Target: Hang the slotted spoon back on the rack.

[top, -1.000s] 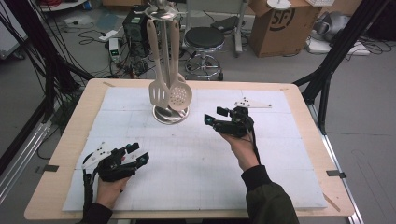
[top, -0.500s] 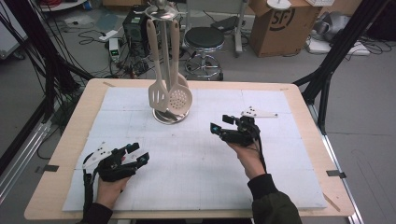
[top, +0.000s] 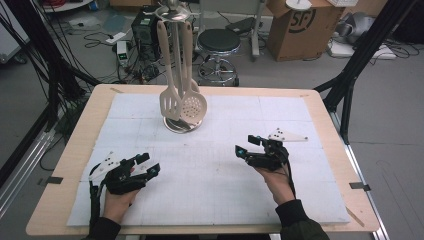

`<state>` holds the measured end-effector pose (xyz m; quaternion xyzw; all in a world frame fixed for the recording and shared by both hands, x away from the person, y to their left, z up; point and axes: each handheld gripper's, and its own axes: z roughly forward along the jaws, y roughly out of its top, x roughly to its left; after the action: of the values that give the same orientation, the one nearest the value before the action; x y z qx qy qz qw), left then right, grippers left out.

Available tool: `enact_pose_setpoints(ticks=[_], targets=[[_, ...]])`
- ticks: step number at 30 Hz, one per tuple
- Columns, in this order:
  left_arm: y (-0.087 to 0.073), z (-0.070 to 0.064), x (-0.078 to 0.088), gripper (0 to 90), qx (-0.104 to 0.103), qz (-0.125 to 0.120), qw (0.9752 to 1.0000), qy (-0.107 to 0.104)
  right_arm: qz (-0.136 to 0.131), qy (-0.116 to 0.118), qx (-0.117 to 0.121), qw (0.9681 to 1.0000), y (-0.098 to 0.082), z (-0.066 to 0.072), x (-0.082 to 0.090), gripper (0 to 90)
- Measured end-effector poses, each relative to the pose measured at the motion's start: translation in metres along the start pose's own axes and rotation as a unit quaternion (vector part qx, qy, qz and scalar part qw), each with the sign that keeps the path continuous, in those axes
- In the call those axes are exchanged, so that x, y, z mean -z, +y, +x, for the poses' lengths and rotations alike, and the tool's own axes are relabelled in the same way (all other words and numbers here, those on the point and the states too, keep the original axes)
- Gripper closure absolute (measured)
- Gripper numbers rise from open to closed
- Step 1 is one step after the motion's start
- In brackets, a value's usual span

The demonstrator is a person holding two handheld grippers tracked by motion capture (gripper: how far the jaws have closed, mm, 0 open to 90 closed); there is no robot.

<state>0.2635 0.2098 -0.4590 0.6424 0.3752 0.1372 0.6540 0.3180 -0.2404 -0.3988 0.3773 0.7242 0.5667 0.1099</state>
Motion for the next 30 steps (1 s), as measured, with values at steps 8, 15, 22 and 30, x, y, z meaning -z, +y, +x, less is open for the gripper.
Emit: enact_pose_setpoints(ticks=[8, 15, 22, 30], targets=[[0.000, 0.000, 0.000, 31.2, -0.001, 0.002, 1.0000, 0.001, -0.001, -0.004, -0.014, 0.9999, -0.014, -0.009, 0.011, 24.2], [0.000, 0.000, 0.000, 31.1, -0.001, 0.002, 1.0000, 0.001, -0.002, -0.004, -0.022, 0.9997, -0.018, -0.012, 0.017, 22.7], [0.000, 0.000, 0.000, 31.1, -0.003, 0.003, 1.0000, 0.001, 0.005, -0.006, -0.001, 1.0000, -0.023, -0.006, 0.019, 23.7], [0.000, -0.001, -0.001, 31.1, -0.008, 0.008, 0.9999, 0.001, -0.008, -0.014, -0.006, 0.9999, -0.033, -0.012, 0.026, 23.3]])
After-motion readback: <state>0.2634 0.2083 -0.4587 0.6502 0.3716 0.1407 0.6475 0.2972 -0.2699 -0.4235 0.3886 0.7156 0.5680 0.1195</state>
